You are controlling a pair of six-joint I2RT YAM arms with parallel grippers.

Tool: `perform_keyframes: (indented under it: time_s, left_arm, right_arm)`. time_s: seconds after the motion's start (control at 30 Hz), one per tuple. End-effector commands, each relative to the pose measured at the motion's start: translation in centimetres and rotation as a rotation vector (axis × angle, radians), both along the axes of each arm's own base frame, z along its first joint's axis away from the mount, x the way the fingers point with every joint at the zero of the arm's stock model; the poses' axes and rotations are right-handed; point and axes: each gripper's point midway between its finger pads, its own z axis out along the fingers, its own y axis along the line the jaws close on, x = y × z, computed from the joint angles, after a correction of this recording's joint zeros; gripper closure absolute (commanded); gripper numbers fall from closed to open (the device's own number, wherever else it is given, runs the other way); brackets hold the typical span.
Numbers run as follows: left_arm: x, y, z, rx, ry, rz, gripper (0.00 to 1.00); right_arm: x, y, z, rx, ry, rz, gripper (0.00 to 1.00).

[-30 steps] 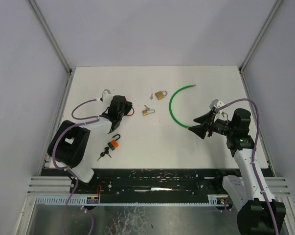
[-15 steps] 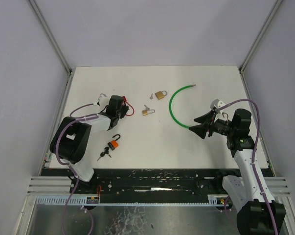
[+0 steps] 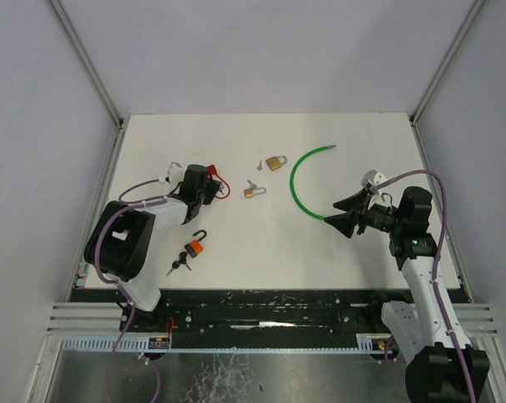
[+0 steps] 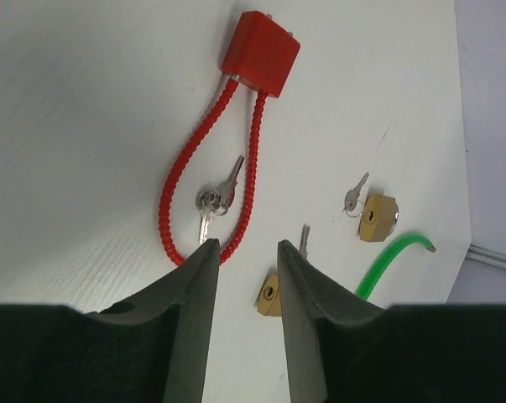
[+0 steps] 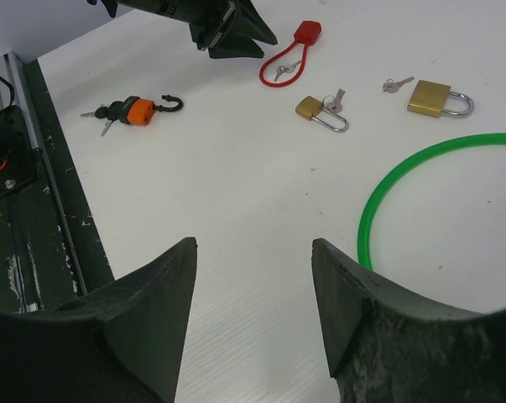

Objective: Lock with the key
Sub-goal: Place the key at the center of the board.

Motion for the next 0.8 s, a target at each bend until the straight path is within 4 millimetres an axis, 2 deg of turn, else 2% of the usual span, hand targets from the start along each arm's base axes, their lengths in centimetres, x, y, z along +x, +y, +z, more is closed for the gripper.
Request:
perform_keyframes:
  time_s: [0.0, 0.2, 0.23, 0.3, 0.33, 0.37, 0.43, 0.5, 0.6, 0.73, 0.77]
  left_arm:
    - [-0.6, 0.0, 3.1, 0.008, -0.086, -0.079, 0.67]
    - [-3.2, 1.1, 11.7, 0.148, -0.320, -0.191, 0.65]
    - [-3.9, 1.3, 13.8, 0.157, -0.380, -0.195, 0.55]
    - [-5.2, 1.7, 15.8, 0.160, -0.445, -0.198, 0.21]
    - [-5.9, 1.9, 16.6, 0.156, -0.476, -0.203, 0.07]
    - [-6.6, 1.8, 17.2, 0.148, -0.505, -0.218, 0.01]
    - [-8.1, 1.4, 18.1, 0.122, -0.573, -0.260, 0.00]
    - [-9.5, 1.1, 18.2, 0.076, -0.594, -0.279, 0.00]
    - [-11.1, 1.6, 16.4, 0.037, -0.502, -0.252, 0.00]
    - [-14.0, 5.1, 11.2, 0.050, -0.151, -0.063, 0.00]
    - [-14.8, 5.8, 10.7, 0.069, -0.074, -0.025, 0.00]
  right_arm:
    - [0.1, -0.1, 0.9, 0.000, -0.053, 0.005, 0.37]
    - [-0.1, 0.0, 1.5, -0.003, -0.078, 0.010, 0.36]
    - [-0.2, 0.0, 1.5, -0.003, -0.082, 0.013, 0.36]
    - [-0.3, 0.0, 1.7, -0.002, -0.088, 0.015, 0.36]
    - [-0.3, 0.0, 1.8, -0.003, -0.092, 0.016, 0.36]
    - [-0.3, 0.0, 1.8, -0.005, -0.097, 0.016, 0.36]
    - [-0.5, 0.0, 1.9, -0.009, -0.109, 0.016, 0.36]
    - [-0.5, 0.0, 2.1, -0.009, -0.117, 0.017, 0.36]
    - [-0.6, 0.0, 2.2, -0.012, -0.127, 0.017, 0.36]
    - [-0.7, 0.0, 2.2, -0.020, -0.140, 0.019, 0.36]
    - [-0.7, 0.0, 2.2, -0.021, -0.142, 0.018, 0.36]
